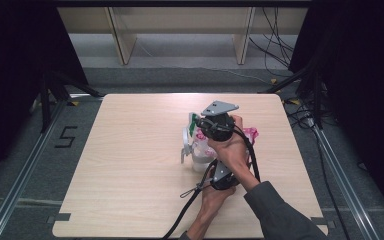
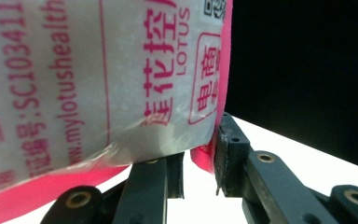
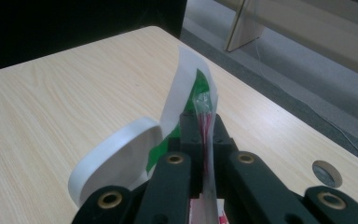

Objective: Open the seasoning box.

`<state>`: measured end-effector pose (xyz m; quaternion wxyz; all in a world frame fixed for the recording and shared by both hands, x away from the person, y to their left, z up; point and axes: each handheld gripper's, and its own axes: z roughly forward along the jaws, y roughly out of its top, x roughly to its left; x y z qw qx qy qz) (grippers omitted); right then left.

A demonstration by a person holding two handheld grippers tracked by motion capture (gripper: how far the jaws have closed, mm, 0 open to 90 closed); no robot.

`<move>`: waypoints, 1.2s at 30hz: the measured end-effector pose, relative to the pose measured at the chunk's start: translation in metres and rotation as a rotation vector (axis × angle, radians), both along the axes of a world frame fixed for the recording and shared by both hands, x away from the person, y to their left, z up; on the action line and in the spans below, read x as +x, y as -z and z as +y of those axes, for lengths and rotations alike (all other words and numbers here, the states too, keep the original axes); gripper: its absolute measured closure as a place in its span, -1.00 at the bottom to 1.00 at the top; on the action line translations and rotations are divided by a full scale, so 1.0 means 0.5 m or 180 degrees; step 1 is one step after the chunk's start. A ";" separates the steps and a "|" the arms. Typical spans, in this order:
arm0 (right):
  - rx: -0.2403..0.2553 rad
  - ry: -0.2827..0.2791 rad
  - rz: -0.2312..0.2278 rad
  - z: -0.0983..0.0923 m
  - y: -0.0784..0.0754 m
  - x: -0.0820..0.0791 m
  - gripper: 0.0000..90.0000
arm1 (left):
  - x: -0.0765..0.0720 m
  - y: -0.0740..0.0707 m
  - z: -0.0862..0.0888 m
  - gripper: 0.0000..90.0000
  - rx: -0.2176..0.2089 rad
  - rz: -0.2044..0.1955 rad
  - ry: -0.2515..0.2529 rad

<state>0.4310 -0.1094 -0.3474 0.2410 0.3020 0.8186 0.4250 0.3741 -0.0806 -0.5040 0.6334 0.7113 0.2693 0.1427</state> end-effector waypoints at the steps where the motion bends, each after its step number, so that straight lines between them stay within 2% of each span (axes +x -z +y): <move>1: 0.0031 0.0030 -0.0033 0.002 0.001 -0.001 0.99 | 0.000 0.000 0.000 0.67 -0.0002 -0.0002 -0.0001; 4: 0.0023 0.0029 -0.0028 0.002 0.002 0.000 0.99 | -0.001 0.000 0.000 0.67 -0.0011 0.0007 0.0005; 5: 0.0021 0.0024 0.0002 0.002 0.003 0.000 0.99 | -0.002 0.000 -0.003 0.67 -0.0092 0.0028 0.0014; 6: -0.0025 0.0007 -0.0048 0.003 0.004 0.000 0.99 | -0.001 -0.001 0.002 0.67 -0.0026 -0.0003 0.0019; 7: -0.0035 -0.0011 -0.0023 0.003 0.003 0.000 0.99 | -0.001 -0.001 0.002 0.67 -0.0037 -0.0007 0.0034; 8: -0.0029 -0.0012 -0.0021 0.003 0.003 0.000 0.98 | -0.005 -0.001 -0.006 0.67 -0.0201 0.0060 0.0018; 9: 0.0006 0.0017 -0.0026 0.004 0.004 0.000 0.99 | -0.005 0.000 -0.007 0.67 -0.0224 0.0064 0.0021; 10: 0.0018 0.0019 0.0026 0.002 0.001 0.000 0.99 | -0.001 -0.001 0.002 0.67 0.0029 -0.0002 0.0025; 11: 0.0025 0.0014 0.0011 0.001 0.001 0.000 0.98 | -0.001 -0.002 0.002 0.67 0.0029 0.0000 0.0028; 12: -0.0005 0.0011 0.0005 0.001 0.000 -0.001 0.98 | -0.002 -0.002 -0.001 0.67 -0.0055 0.0025 0.0018; 13: 0.0020 0.0036 -0.0038 0.004 0.004 -0.002 0.98 | -0.002 -0.002 0.003 0.67 0.0005 0.0005 0.0041; 16: -0.0026 0.0002 -0.0007 0.003 0.004 0.000 0.98 | -0.003 0.000 -0.005 0.67 -0.0121 0.0028 -0.0030; 17: 0.0009 0.0019 -0.0011 0.003 0.004 0.000 0.99 | -0.001 -0.002 0.000 0.67 0.0007 -0.0001 0.0031; 18: 0.0004 0.0021 -0.0021 0.000 0.001 -0.001 0.99 | -0.002 -0.002 -0.002 0.67 -0.0056 0.0018 -0.0023; 20: 0.0029 0.0026 -0.0015 0.001 0.001 -0.002 0.98 | -0.001 -0.001 0.000 0.67 0.0017 -0.0008 0.0023; 21: 0.0011 0.0027 -0.0038 0.003 0.003 -0.001 0.98 | -0.004 0.000 -0.006 0.67 -0.0131 0.0032 -0.0034; 24: 0.0007 0.0025 -0.0020 0.003 0.002 -0.001 0.98 | -0.003 -0.003 -0.003 0.67 -0.0116 0.0037 -0.0018; 26: 0.0017 0.0020 -0.0016 0.003 0.001 0.000 0.98 | -0.002 -0.001 -0.002 0.67 -0.0051 0.0010 -0.0002; 27: 0.0064 0.0070 0.0036 0.007 0.005 -0.003 0.98 | -0.003 -0.001 -0.003 0.67 -0.0104 0.0040 -0.0028; 28: -0.0021 0.0004 0.0004 0.005 0.003 0.000 0.98 | -0.004 -0.002 -0.004 0.67 -0.0128 0.0045 -0.0021; 29: -0.0037 0.0001 -0.0001 0.006 0.003 0.000 0.98 | -0.005 -0.003 -0.006 0.67 -0.0230 0.0069 -0.0036; 32: -0.0021 0.0006 -0.0002 0.007 0.002 0.000 0.98 | -0.005 -0.003 -0.004 0.67 -0.0210 0.0062 -0.0037; 33: 0.0033 0.0048 -0.0005 0.008 0.004 -0.001 0.98 | -0.004 -0.003 -0.003 0.67 -0.0170 0.0049 -0.0021; 34: 0.0016 0.0030 -0.0032 0.006 0.004 0.002 0.98 | -0.005 -0.003 -0.004 0.67 -0.0208 0.0060 -0.0031; 35: -0.0007 0.0018 0.0002 0.007 0.004 0.000 0.98 | -0.002 -0.003 -0.001 0.67 -0.0089 0.0032 0.0037; 36: -0.0021 0.0008 -0.0053 0.009 0.006 0.001 0.98 | -0.005 -0.004 -0.005 0.67 -0.0220 0.0061 0.0031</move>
